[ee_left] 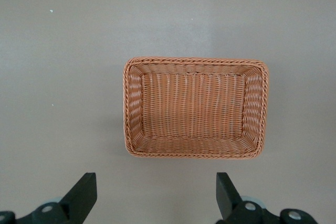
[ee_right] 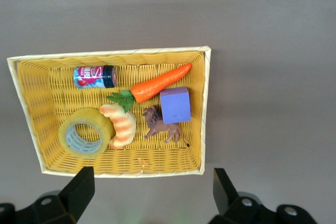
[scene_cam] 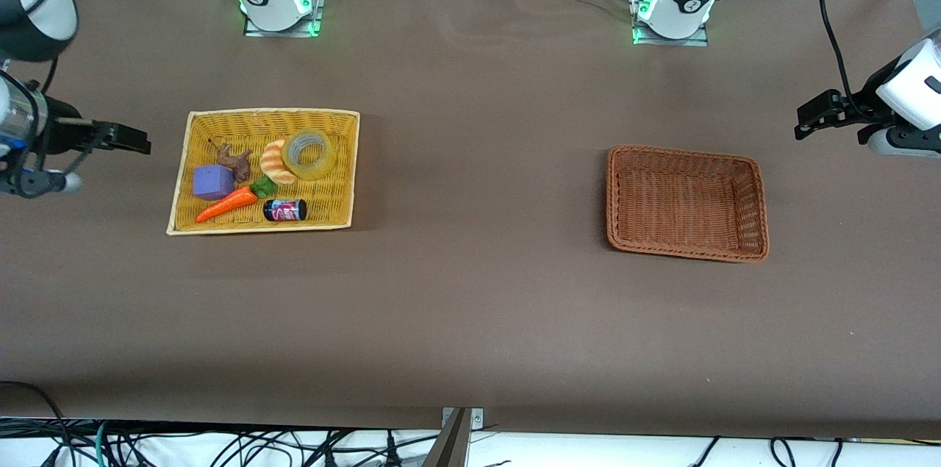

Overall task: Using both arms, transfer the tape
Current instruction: 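Reach the right gripper down to the tape roll in the yellow tray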

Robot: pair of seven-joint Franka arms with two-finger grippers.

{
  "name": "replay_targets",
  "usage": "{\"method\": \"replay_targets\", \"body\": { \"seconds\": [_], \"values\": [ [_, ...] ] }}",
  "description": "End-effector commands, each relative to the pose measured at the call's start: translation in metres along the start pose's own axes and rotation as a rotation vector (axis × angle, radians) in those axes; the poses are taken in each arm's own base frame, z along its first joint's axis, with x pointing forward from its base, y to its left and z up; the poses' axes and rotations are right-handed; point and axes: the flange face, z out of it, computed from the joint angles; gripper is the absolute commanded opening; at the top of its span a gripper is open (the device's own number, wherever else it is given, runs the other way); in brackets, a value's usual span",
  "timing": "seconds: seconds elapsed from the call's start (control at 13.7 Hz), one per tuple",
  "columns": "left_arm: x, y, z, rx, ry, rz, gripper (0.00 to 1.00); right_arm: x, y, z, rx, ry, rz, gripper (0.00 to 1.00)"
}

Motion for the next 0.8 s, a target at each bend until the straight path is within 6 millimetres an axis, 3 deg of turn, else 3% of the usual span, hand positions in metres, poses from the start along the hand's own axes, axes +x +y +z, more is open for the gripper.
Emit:
{"method": "replay_targets", "body": {
  "seconds": [0.0,0.15,0.29,0.36,0.58,0.73],
  "values": [
    [0.001,-0.003,-0.006,0.02,-0.006,0.018,1.0,-0.005,-0.014,0.062,0.002,0.02,-0.021,1.0],
    [0.001,-0.003,-0.006,0.02,-0.008,0.018,1.0,-0.013,-0.051,0.104,0.007,0.031,0.026,1.0],
    [0.001,-0.003,-0.006,0.02,-0.008,0.018,1.0,-0.025,-0.108,0.142,-0.002,0.044,0.088,1.0],
    [0.001,-0.003,-0.006,0.02,-0.006,0.018,1.0,-0.03,-0.124,0.158,0.002,0.063,0.096,1.0],
    [0.001,-0.003,-0.006,0.02,-0.008,0.018,1.0,-0.044,-0.135,0.198,0.008,0.082,0.083,1.0],
    [0.001,-0.003,-0.006,0.02,-0.008,0.018,1.0,-0.051,-0.149,0.213,0.016,0.1,0.092,1.0]
  ]
}}
